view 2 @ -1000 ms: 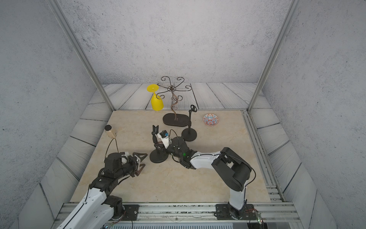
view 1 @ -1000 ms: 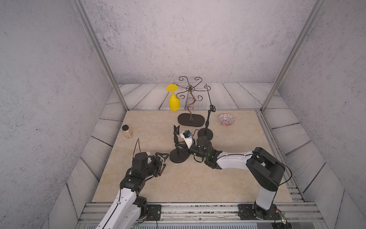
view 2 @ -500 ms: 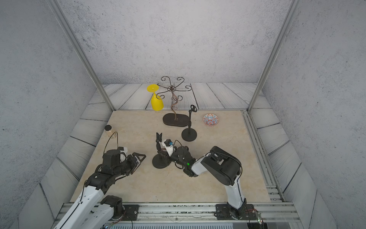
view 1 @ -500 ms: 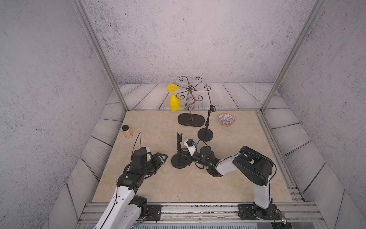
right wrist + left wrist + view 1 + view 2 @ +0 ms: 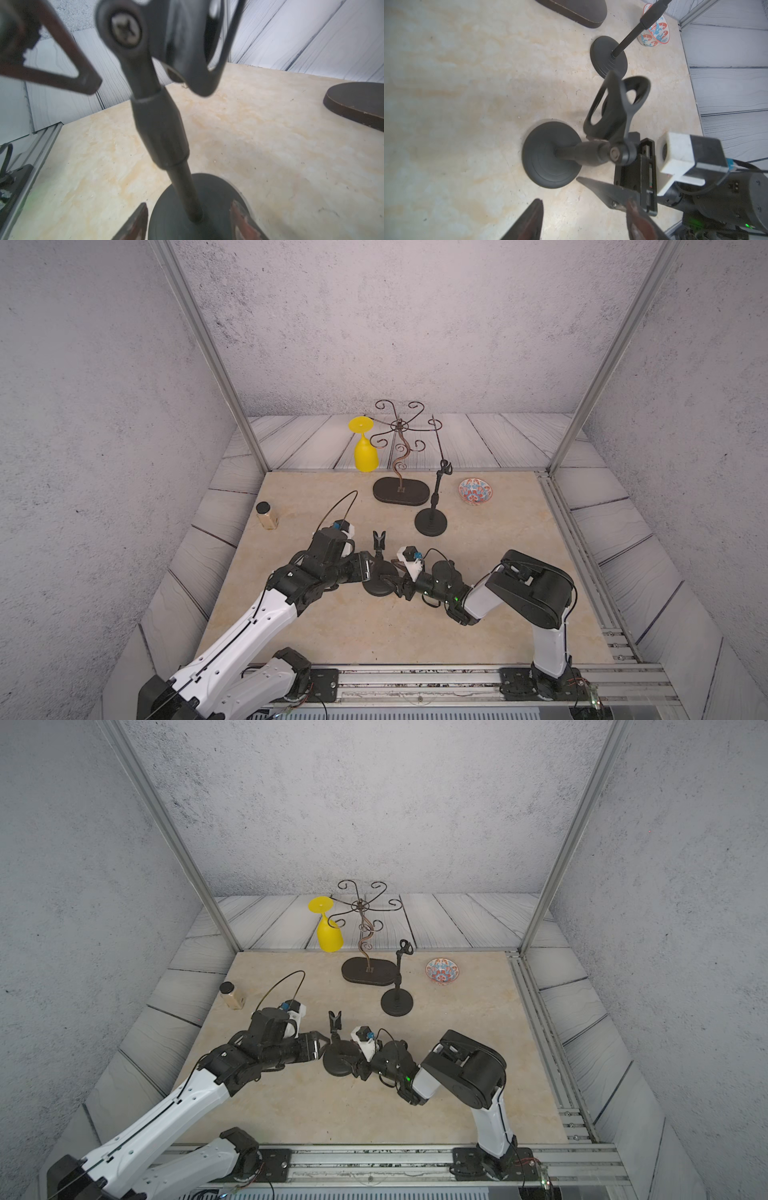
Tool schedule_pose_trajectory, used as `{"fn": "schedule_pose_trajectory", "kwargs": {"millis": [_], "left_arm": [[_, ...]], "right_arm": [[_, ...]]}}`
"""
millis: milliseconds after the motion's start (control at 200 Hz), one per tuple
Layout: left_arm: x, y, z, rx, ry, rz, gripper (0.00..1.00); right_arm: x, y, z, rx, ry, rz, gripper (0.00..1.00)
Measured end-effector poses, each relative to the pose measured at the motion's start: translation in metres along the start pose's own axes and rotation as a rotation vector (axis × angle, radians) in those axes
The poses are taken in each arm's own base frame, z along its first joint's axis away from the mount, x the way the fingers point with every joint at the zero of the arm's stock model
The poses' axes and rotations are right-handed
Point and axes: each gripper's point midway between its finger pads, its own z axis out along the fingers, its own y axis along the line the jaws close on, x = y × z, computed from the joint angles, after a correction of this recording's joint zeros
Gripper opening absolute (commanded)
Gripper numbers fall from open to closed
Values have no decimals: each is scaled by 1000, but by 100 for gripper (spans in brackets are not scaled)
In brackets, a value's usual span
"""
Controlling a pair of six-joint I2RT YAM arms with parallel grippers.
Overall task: Assemble a microphone stand
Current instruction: Place the microphone stand at the center of the board.
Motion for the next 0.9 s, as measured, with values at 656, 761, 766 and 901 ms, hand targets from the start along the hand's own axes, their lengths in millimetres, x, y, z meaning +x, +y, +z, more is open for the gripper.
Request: {"fn": "schedule_pose_trajectory", "kwargs": {"millis": [656,761,766,901], "left_arm": [[-35,-24,33,-110,15,279,3],[-40,-33,26,-114,11,332,3],[-40,-34,25,-114,12,334,3],[-50,-46,14,-120,-8,407,3]], "right_arm": [[-13,13,-35,0,8,11,63],[-14,15,-33,-14,15,11,63],[-14,16,-33,-15,16,12,63],[-29,18,-29,-26,-3,-2,63]]}}
